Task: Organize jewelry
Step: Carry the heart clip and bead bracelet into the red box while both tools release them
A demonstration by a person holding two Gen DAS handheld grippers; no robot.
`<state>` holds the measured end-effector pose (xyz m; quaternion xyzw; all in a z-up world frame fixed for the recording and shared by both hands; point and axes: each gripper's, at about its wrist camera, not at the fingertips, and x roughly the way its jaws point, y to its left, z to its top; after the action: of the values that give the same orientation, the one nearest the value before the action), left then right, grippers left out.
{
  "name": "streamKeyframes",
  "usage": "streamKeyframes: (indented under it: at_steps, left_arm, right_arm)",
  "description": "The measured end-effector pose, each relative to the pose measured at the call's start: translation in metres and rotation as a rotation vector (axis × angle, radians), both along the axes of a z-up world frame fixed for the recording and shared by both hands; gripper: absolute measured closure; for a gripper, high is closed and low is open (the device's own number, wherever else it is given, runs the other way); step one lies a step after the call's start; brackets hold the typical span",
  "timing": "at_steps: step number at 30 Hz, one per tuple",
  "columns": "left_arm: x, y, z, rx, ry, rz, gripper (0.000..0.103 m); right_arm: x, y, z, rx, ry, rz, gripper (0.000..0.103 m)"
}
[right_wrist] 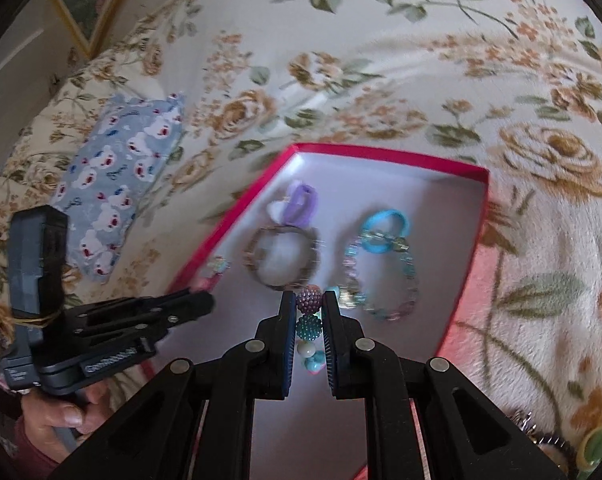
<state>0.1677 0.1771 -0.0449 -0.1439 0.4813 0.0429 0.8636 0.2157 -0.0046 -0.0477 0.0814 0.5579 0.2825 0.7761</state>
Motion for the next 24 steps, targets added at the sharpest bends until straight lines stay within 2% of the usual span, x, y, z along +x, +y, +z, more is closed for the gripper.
streamKeyframes:
  at_steps: [5, 17, 24]
  left_arm:
    - [0.010, -0.003, -0.009, 0.011, 0.015, 0.002, 0.087]
    - [0.016, -0.008, -0.015, 0.030, 0.023, 0.010, 0.083]
    - [0.016, -0.014, -0.016, 0.063, 0.024, -0.005, 0.083]
  right_arm:
    - [0.006, -0.008, -0.014, -0.038, 0.024, -0.024, 0.091]
    - [0.006, -0.002, -0.019, -0.131, -0.005, 0.008, 0.090]
    - [0.007, 0.000, -0.019, -0.143, -0.017, 0.015, 0.088]
